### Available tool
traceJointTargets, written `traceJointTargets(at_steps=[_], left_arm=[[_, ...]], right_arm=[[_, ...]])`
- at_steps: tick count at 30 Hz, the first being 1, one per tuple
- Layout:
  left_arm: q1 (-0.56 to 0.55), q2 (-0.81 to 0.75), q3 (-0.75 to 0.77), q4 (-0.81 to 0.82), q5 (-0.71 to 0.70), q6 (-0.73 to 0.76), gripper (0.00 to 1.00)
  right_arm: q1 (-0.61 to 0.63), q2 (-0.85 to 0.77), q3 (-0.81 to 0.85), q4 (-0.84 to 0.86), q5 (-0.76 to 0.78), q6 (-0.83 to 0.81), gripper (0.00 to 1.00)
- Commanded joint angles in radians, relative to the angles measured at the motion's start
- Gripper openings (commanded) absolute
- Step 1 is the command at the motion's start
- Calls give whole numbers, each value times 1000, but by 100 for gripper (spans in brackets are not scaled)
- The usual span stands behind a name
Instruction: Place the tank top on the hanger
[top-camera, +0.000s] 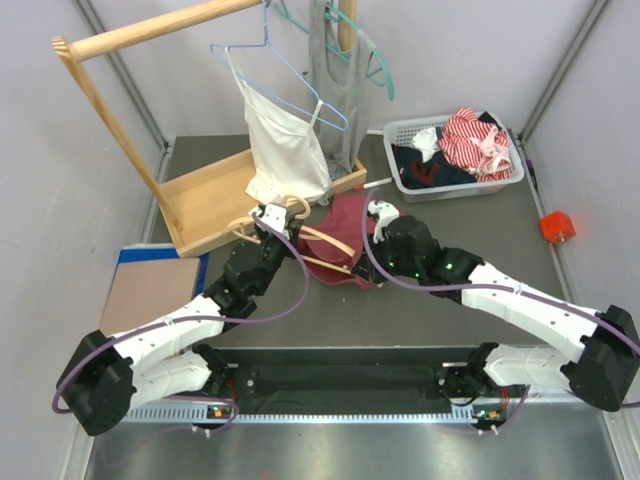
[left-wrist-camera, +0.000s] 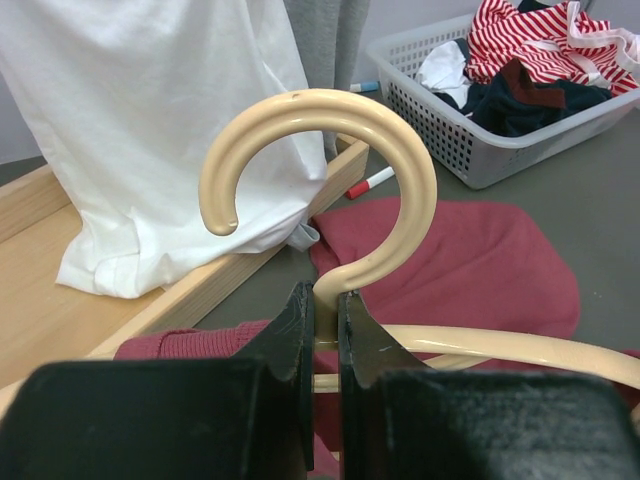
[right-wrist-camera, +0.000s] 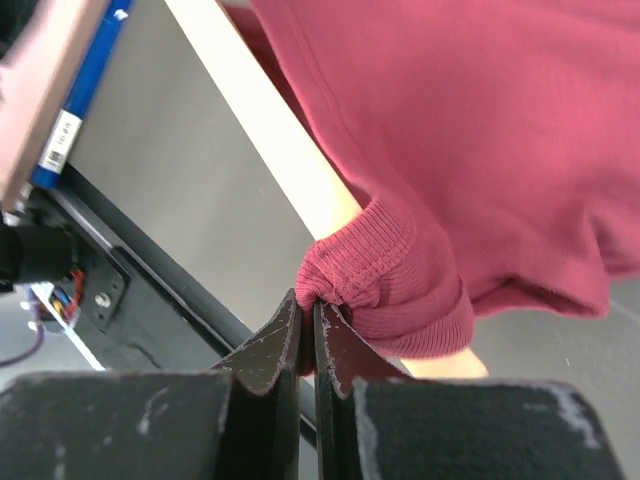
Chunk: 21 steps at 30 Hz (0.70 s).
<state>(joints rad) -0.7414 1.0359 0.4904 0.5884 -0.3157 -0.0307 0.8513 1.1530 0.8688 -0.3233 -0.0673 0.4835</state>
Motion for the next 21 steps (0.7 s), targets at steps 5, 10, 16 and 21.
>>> traceJointTargets(at_steps=[5,10,16,21], left_arm=[[-6,-63,-13,97,26,-51,0],[-6,-51,0,90,44,-58,0],[-6,-43,16,68,75,-54,0],[-6,-42,30,39,155,-9,0]], right_arm=[[17,57,125,104,-3,-14,0],[28,97,166,135,-17,-16,0],[52,132,208,144,-32,-36,0],[61,151,234,124,-45,-69,31]])
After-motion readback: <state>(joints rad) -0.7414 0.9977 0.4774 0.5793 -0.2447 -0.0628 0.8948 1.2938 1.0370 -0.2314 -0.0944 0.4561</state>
